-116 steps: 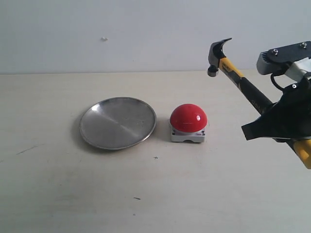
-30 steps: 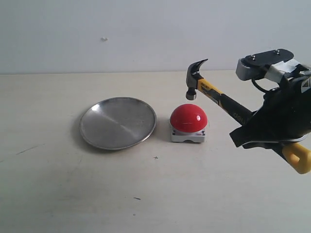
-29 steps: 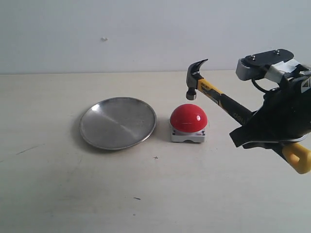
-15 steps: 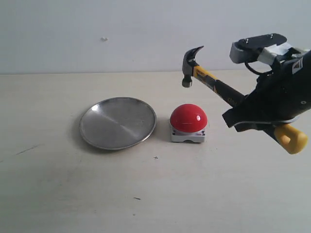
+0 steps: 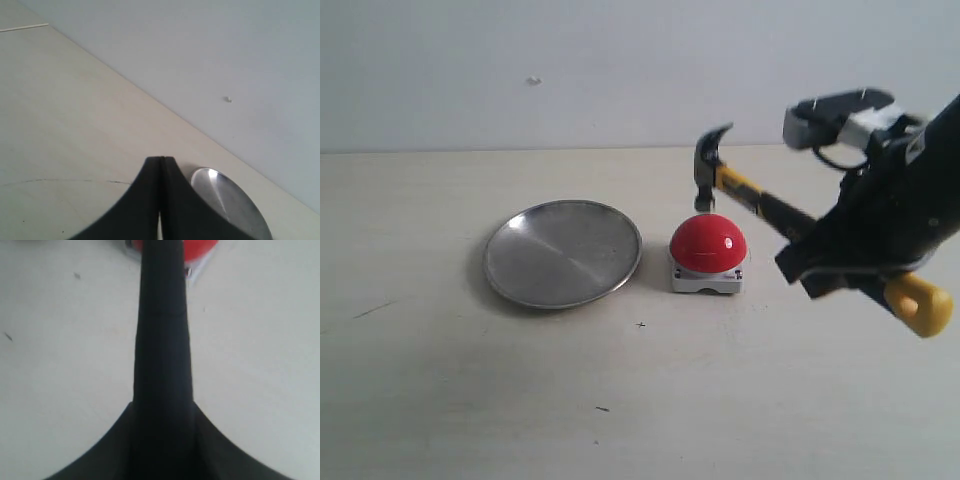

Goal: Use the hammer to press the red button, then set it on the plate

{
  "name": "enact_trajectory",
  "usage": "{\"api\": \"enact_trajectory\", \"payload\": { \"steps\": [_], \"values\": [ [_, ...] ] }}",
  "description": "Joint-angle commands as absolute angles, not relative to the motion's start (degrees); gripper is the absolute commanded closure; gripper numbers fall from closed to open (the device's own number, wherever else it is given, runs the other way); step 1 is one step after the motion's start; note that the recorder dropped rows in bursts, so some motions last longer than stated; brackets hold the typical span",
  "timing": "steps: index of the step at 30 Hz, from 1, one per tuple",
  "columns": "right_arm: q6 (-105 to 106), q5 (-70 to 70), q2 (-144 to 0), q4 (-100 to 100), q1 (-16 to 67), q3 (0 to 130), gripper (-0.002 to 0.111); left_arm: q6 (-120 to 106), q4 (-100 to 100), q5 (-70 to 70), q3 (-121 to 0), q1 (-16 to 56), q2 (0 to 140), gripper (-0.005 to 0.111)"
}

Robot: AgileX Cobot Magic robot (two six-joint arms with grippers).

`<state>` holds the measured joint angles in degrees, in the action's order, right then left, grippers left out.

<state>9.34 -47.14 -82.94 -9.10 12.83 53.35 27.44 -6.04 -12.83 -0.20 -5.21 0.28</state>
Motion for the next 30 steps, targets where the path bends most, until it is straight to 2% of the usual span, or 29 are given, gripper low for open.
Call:
{"api": "enact_trajectory", "payload": {
  "steps": [1, 4, 8, 11, 13, 14, 30],
  "values": [
    [9.1, -42.2, -85.2, -9.8, 13.0, 53.5, 0.108, 27.1, -5.8, -12.3, 0.0, -4.9, 0.0, 0.107],
    [20.2, -35.9, -80.3, -25.9, 13.0, 53.5, 0.108, 27.1, -5.8, -12.3, 0.0, -4.9, 0.0, 0.107],
    [33.8, -34.1, -77.0, -44.8, 13.0, 53.2, 0.108, 27.1, -5.8, -12.3, 0.0, -4.9, 0.0, 0.107],
    [52.8, -34.0, -76.6, -69.8, 13.0, 51.1, 0.108, 27.1, -5.8, -12.3, 0.0, -4.9, 0.0, 0.107],
    [71.9, -35.4, -77.5, -95.2, 13.5, 47.5, 0.108, 27.1, -5.8, -12.3, 0.0, -4.9, 0.0, 0.107],
    [79.6, -36.5, -78.4, -99.9, 14.0, 45.4, 0.108, 26.9, -5.8, -12.3, 0.0, -4.9, 0.0, 0.107],
    [80.9, -19.6, -89.8, -99.9, 17.1, 49.0, 0.108, 26.9, -5.8, -12.3, 0.0, -4.9, 0.0, 0.107]
  ]
}}
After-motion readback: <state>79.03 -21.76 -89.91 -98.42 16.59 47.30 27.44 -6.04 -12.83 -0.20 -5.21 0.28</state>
